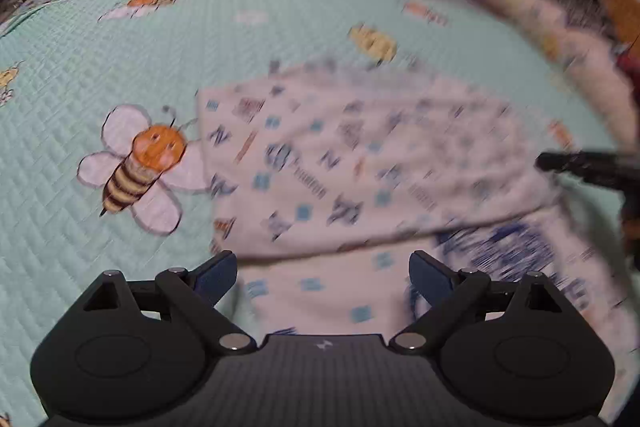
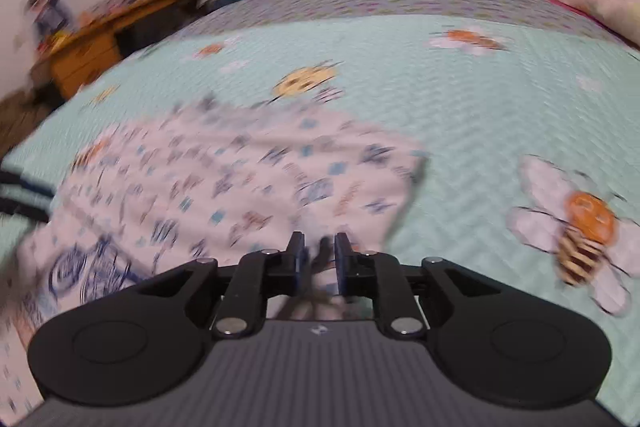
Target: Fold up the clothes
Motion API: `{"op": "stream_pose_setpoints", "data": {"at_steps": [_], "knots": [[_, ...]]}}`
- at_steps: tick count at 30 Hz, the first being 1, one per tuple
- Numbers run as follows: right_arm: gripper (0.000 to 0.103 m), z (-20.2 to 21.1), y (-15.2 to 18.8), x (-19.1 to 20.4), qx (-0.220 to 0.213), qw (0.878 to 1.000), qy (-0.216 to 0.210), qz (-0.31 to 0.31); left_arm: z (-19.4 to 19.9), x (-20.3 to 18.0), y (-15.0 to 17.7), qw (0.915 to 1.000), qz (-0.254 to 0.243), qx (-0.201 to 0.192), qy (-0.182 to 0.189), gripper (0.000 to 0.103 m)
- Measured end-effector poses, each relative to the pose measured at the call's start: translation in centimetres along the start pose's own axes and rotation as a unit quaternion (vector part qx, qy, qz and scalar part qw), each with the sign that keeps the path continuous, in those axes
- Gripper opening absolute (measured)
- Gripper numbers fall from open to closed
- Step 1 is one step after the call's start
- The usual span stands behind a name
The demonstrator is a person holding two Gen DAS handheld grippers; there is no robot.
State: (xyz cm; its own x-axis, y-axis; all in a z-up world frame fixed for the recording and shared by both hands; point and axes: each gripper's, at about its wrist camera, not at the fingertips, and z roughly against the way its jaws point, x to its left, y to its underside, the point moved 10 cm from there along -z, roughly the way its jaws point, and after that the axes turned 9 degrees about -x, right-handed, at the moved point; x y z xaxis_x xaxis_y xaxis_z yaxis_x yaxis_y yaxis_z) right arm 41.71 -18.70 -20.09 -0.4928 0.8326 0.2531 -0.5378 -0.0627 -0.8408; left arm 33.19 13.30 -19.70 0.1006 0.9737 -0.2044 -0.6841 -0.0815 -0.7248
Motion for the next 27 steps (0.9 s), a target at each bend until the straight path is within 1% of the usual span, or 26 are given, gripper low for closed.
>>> {"op": "stream_pose_setpoints", "data": {"at_steps": [1, 2, 4, 7, 9, 10, 11, 12, 13, 14, 16, 17, 18, 19, 20, 22, 23, 25, 26, 27], "knots": [[0.021, 0.3, -0.7, -0.4, -0.013, 1.0, -0.003, -0.021, 0.0, -0.5, -0.6, 0.9999, -0.004, -0.008, 0.005, 0.093], [0.021, 0.1, -1.3, -0.3, -0.022, 0.999, -0.015, -0.032, -0.4, -1.1, -1.3, 0.9998, -0.013, -0.013, 0.005, 0.093], [0.021, -0.4, -2.6, 0.1, -0.039, 0.998, -0.036, -0.046, -2.3, -1.8, -2.2, 0.9995, -0.029, -0.006, -0.015, 0.093], [0.02, -3.4, -3.0, 2.3, -0.021, 0.998, -0.059, 0.001, -6.1, -2.3, -2.5, 0.9968, -0.05, 0.025, -0.057, 0.088], [0.02, -5.4, -2.9, 3.0, -0.005, 0.998, -0.063, 0.023, -8.3, -2.1, -2.1, 0.9933, -0.058, 0.051, -0.086, 0.088], [0.019, -6.5, -2.8, 2.7, 0.003, 0.998, -0.055, 0.039, -8.8, -2.1, -1.7, 0.9923, -0.061, 0.056, -0.092, 0.091], [0.019, -7.6, -2.4, 1.6, 0.017, 0.998, -0.034, 0.052, -9.2, -2.1, -1.4, 0.9915, -0.064, 0.059, -0.096, 0.097], [0.012, -8.6, -2.1, 0.4, 0.027, 0.998, -0.016, 0.06, -9.4, -2.2, -1.2, 0.991, -0.068, 0.061, -0.098, 0.099], [0.001, -9.2, -2.1, -1.0, 0.023, 0.998, -0.011, 0.05, -9.4, -2.3, -1.1, 0.9903, -0.068, 0.064, -0.103, 0.102], [0.0, -9.6, -2.2, -2.3, 0.018, 0.999, -0.008, 0.037, -9.5, -2.2, -1.0, 0.99, -0.068, 0.065, -0.106, 0.102], [0.0, -9.2, -3.1, -3.5, -0.001, 1.0, -0.015, -0.009, -9.5, -2.2, -0.9, 0.9898, -0.068, 0.066, -0.106, 0.102], [0.0, -8.7, -3.5, -3.4, -0.012, 1.0, -0.006, -0.006, -9.4, -2.2, -0.8, 0.99, -0.066, 0.067, -0.105, 0.102], [0.01, -8.0, -3.6, -3.0, -0.021, 1.0, -0.002, -0.002, -9.4, -2.1, -0.9, 0.9902, -0.063, 0.067, -0.105, 0.102], [0.011, -7.3, -3.8, -2.5, -0.03, 1.0, -0.001, 0.001, -9.4, -2.1, -0.9, 0.9902, -0.064, 0.067, -0.105, 0.102], [0.011, -6.7, -3.7, -1.7, -0.033, 0.999, -0.018, -0.002, -9.4, -2.2, -0.8, 0.99, -0.065, 0.066, -0.106, 0.102], [0.014, -6.2, -3.1, 0.3, -0.018, 0.998, -0.055, 0.004, -9.5, -2.3, -0.8, 0.9897, -0.067, 0.065, -0.109, 0.102], [0.017, -6.6, -2.6, 1.0, -0.003, 0.998, -0.061, 0.016, -9.6, -2.3, -0.8, 0.9897, -0.066, 0.065, -0.109, 0.102], [0.016, -8.5, -1.5, 0.9, 0.032, 0.998, -0.044, 0.044, -9.6, -2.2, -0.8, 0.9898, -0.063, 0.065, -0.11, 0.102], [0.011, -9.5, -1.6, 0.3, 0.031, 0.998, -0.036, 0.046, -9.7, -2.3, -0.8, 0.9895, -0.064, 0.065, -0.112, 0.102], [0.008, -10.3, -1.9, -0.3, 0.03, 0.998, -0.029, 0.043, -9.6, -2.3, -0.8, 0.9893, -0.065, 0.065, -0.113, 0.102]]}}
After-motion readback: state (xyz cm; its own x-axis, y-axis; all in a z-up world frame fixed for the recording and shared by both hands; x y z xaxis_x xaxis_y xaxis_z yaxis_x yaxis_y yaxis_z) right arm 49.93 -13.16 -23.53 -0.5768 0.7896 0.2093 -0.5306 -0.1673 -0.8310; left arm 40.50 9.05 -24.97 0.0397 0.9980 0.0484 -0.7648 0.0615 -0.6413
